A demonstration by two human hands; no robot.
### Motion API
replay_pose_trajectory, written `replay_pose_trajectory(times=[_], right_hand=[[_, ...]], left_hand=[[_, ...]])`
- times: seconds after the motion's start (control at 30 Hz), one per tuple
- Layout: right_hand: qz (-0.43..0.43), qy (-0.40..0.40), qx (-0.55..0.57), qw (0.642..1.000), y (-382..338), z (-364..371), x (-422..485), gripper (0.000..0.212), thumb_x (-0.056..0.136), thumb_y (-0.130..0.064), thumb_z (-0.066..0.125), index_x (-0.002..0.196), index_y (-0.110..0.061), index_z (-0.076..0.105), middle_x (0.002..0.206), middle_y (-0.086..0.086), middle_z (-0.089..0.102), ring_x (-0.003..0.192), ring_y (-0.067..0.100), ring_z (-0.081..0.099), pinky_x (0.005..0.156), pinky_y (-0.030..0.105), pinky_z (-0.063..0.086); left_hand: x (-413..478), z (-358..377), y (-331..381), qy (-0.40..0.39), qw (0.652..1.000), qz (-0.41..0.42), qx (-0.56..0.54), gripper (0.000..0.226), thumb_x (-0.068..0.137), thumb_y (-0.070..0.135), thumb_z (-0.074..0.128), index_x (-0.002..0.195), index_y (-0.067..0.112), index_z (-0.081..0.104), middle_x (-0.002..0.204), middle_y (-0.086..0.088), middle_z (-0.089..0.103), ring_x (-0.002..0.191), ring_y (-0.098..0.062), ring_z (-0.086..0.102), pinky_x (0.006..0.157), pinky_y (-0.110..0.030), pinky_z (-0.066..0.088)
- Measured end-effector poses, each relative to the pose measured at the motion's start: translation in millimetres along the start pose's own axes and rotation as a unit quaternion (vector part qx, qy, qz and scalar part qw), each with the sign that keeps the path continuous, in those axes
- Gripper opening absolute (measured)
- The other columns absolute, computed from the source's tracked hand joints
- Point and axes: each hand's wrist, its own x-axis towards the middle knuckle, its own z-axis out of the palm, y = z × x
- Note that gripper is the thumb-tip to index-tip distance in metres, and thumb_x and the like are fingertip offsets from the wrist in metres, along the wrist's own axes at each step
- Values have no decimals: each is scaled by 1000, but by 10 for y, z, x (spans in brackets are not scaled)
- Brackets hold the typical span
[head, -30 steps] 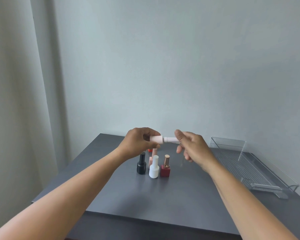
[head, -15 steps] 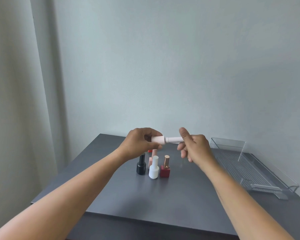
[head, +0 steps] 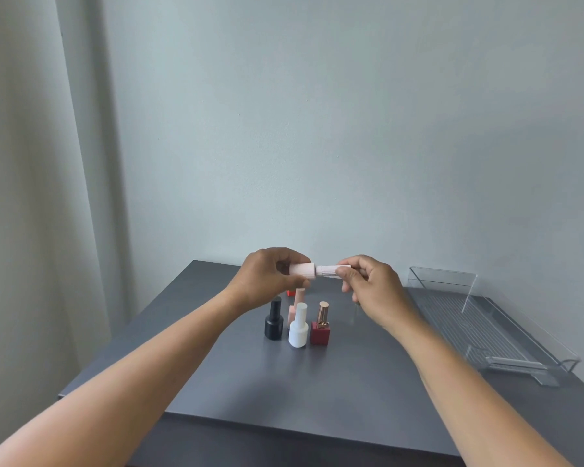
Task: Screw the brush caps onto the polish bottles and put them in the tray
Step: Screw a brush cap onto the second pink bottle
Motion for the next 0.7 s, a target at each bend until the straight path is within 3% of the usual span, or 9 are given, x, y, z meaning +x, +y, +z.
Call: replay_pose_trajectory(times=[0.13, 0.27, 0.37, 0.5, 0.7], right_hand=[[-34, -13, -79, 996, 16, 36, 12, 13, 98, -32, 51, 89, -30, 59, 67, -7, 62, 55, 12, 51, 60, 33, 46], [-128, -9, -162, 978, 7, 34, 8, 15, 98, -27, 52, 108, -24, 63, 84, -20, 57, 71, 1, 51, 65, 23, 41], [-175, -27, -217, 960, -26, 36, -7, 22, 98, -27, 53, 115, -21, 65, 98, -9, 59, 81, 15, 57, 72, 31, 47], [-168, -43, -289, 941, -7, 54, -29, 24, 100, -31, 46, 115, -20, 62, 104, -1, 63, 85, 26, 61, 71, 37, 49], [-134, -56, -288, 947, 45, 75, -26, 23, 101, -31, 44, 109, -19, 63, 97, -1, 63, 84, 26, 58, 69, 35, 45]], left_hand=[[-16, -29, -24, -10, 1000, 0, 1, 26, 73, 27, 85, 93, 39, 74, 77, 20, 73, 64, 5, 63, 56, -12, 49], [-31, -53, -39, -33, 999, 4, 3, 20, 78, 33, 81, 95, 40, 75, 82, 13, 75, 69, 3, 64, 59, -15, 53], [-31, -78, -17, -25, 1000, 6, 17, 17, 79, 34, 80, 91, 44, 74, 83, 15, 75, 72, 4, 64, 61, -11, 49], [-28, -75, -14, -9, 998, 32, 61, 26, 79, 28, 80, 85, 51, 69, 88, 14, 73, 82, 4, 62, 66, -5, 46], [-83, -2, -48, 2, 989, 60, 139, 22, 82, 25, 77, 101, 33, 70, 93, 18, 63, 84, 5, 57, 71, -15, 42]])
